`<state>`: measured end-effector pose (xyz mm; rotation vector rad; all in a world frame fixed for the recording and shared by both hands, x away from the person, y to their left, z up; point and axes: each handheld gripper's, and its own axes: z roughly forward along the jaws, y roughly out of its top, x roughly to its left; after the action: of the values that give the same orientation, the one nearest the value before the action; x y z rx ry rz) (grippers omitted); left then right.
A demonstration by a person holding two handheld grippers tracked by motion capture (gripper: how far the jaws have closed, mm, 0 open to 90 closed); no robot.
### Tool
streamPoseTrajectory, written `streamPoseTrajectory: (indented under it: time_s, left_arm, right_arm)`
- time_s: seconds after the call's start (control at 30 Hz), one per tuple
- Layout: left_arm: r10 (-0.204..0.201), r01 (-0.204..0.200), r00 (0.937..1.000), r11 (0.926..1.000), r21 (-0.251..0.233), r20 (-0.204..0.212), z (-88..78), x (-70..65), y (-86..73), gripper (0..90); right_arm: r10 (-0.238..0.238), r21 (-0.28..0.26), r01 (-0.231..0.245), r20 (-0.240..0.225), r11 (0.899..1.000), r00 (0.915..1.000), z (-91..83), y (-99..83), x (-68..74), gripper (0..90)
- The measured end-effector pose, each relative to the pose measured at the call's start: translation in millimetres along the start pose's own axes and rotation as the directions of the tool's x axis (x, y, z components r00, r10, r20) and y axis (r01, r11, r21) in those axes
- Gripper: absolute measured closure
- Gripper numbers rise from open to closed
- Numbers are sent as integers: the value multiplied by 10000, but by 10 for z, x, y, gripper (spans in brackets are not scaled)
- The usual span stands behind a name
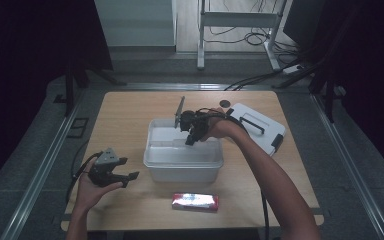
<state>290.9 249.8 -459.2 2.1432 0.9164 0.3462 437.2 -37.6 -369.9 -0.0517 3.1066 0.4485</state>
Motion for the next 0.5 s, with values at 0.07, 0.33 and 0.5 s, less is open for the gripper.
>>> streamPoseTrajectory:
  time_s: [0.07, 0.33, 0.5]
  left_arm:
    - [3, -3, 10000, 10000, 7, -9, 0, 0, 0, 281]
    - [3, -3, 10000, 10000, -15, -15, -5, 1, -2, 281]
    - [0, 0, 10000, 10000, -22, -19, 3, -2, -1, 281]
  right_arm:
    - [-55, -43, 55, 89, 10000, 9999, -14, 5, 7, 895]
    - [58, -483, -44, 292, 9988, 9996, -139, 8, 62, 896]
    - [150, -1205, -96, 437, 9927, 9989, -333, -11, 90, 896]
